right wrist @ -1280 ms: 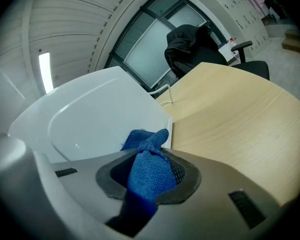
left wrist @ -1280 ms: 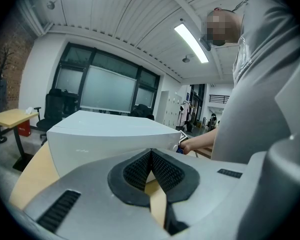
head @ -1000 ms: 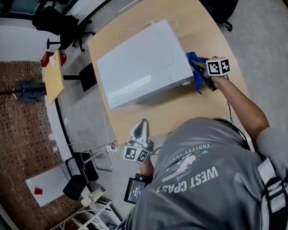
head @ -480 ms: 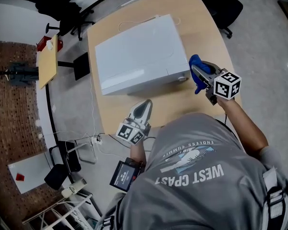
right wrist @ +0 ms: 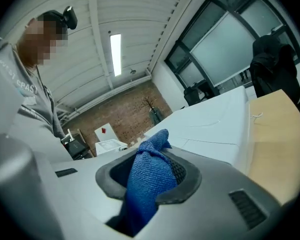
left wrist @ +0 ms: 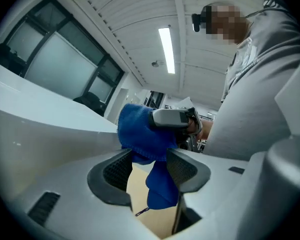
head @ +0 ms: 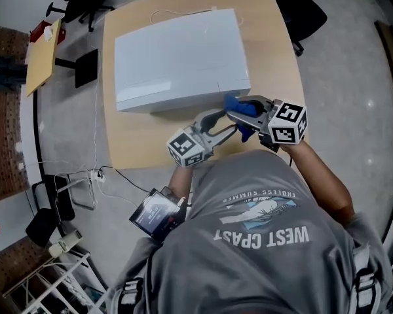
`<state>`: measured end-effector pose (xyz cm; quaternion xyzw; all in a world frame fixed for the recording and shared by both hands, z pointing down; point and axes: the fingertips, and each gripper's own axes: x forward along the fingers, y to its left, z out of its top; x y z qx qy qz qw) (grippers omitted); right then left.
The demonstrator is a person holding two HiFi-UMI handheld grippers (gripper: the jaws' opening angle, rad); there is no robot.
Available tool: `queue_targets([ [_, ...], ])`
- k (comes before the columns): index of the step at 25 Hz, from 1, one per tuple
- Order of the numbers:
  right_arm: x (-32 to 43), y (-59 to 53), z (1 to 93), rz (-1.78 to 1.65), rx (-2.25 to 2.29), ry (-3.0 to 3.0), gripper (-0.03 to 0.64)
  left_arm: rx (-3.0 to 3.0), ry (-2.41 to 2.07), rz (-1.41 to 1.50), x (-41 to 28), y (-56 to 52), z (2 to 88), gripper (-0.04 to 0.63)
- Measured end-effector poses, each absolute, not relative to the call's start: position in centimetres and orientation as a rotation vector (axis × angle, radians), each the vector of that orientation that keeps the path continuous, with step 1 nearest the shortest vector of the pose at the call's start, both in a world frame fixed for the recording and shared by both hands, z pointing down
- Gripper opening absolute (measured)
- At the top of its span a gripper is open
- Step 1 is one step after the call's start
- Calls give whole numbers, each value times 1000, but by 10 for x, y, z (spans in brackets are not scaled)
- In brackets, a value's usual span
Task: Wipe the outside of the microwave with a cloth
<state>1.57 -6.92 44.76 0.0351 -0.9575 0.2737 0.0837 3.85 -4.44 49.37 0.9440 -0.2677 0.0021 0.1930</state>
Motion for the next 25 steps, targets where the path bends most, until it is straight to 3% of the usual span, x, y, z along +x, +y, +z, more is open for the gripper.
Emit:
queue_targets([
  [10, -4, -40, 457, 56, 26, -2738, 186, 2590, -577, -164, 78, -52, 494, 214],
  [15, -1, -53, 448, 29, 98, -2798, 220, 2475, -624, -360, 71, -68, 492, 79],
  [25, 65, -131, 416, 69, 689, -2866, 229, 2154, -716, -573, 52, -101, 533, 64],
])
